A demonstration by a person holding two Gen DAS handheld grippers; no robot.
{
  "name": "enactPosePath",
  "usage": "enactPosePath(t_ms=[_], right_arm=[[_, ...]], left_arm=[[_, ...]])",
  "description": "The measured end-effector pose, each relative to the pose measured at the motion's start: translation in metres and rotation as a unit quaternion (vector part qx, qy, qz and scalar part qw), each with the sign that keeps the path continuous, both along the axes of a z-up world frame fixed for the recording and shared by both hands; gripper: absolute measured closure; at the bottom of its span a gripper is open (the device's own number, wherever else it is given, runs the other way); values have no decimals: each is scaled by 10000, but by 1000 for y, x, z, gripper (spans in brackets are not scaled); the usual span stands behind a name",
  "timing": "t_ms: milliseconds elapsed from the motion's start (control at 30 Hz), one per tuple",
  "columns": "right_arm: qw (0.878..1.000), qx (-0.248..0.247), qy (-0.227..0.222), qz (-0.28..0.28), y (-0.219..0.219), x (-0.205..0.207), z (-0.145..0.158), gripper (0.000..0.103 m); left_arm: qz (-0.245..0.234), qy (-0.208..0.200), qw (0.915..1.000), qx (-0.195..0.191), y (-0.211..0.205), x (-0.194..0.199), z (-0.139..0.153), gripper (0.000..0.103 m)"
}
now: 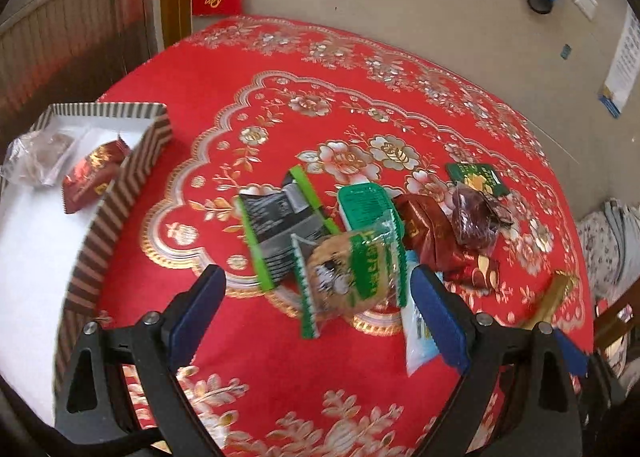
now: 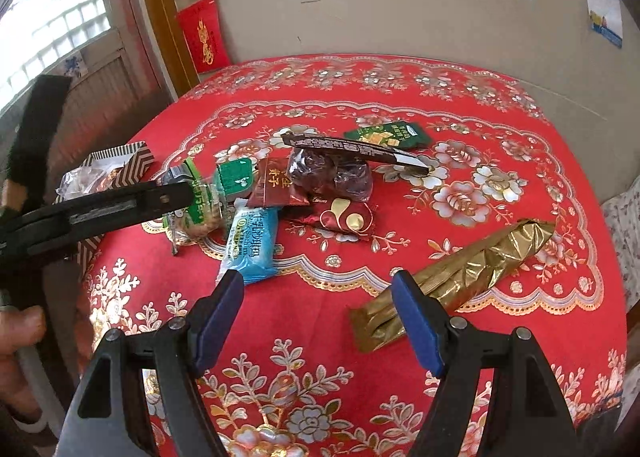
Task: Organize snacks
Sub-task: 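Grasp the green cookie packet with left tool while right tool grasps blue candy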
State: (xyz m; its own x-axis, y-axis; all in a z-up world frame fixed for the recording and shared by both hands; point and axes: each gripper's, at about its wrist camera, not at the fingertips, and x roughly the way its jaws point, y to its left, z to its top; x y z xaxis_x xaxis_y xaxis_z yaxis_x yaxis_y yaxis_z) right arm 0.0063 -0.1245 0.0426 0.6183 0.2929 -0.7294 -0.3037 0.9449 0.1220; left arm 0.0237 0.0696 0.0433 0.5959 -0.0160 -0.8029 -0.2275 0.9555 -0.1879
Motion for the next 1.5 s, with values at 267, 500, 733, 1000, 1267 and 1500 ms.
enactPosePath(t_ms=[267,500,733,1000,1267,1500], right_arm=[[9999,69,99,21,-3,9,-6,27],[9999,42,139,54,3,15,-7,27],[9998,-168,99,90,22,28,-8,27],[9990,-306,273,201,50,49,-20,27],[9970,-663,299,274,74,52,-36,56],[9979,-568,211,234,66,35,-33,73]], left_arm=[[197,252,9995,-10,-12,23,-17,10],[84,304,9993,193,-16,30,-23,17],[-19,289,9995,-87,1,24,-21,39],[-223,239,9986,-409,32,-2,-12,40],[-250,47,9995,-177,47,-26,-2,40],[-316,-16,9994,116,45,-38,-7,40]])
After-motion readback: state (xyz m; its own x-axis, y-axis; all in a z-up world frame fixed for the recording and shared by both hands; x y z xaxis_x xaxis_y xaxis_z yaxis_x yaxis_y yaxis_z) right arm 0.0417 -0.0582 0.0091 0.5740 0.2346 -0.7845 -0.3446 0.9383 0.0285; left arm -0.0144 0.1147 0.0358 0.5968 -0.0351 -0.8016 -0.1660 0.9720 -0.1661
